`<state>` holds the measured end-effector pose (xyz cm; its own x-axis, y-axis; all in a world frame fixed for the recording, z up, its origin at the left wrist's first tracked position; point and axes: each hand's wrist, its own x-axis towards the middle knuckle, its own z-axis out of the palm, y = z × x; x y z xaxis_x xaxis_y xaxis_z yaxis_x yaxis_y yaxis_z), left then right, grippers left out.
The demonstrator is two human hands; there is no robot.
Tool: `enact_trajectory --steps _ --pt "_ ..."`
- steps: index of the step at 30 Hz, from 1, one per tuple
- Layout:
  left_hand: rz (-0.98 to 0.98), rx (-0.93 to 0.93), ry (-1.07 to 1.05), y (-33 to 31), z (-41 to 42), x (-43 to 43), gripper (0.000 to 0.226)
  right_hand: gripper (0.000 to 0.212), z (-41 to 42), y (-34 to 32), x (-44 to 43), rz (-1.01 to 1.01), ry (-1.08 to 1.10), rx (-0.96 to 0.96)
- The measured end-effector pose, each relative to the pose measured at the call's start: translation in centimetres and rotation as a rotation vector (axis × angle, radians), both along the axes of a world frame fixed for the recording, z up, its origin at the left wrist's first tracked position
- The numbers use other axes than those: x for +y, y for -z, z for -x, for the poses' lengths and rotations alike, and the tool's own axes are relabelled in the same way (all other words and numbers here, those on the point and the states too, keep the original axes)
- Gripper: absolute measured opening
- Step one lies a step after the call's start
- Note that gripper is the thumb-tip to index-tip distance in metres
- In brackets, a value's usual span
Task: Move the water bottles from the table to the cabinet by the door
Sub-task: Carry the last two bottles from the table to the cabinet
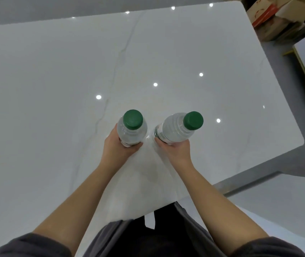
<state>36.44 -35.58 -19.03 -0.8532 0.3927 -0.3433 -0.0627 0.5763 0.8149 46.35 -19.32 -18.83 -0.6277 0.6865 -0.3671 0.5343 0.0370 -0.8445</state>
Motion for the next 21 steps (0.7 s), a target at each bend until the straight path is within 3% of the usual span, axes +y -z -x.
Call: enact_trajectory --steps 10,15,21 --pt "-0.054 -0.059 0.230 -3.1 -6.4 4.0 0.048 0.053 -9.0 -1.8 1.5 -0.050 0.230 0.012" --pt "-0.061 -0.077 0.387 -4.2 -10.2 7.0 0.037 0.050 -14.5 -3.0 2.5 -0.019 0.370 0.062" --pt "-0.062 -0.108 0.571 -4.2 -15.9 11.0 0.039 0.024 -22.7 -3.7 3.6 -0.089 0.458 0.043"
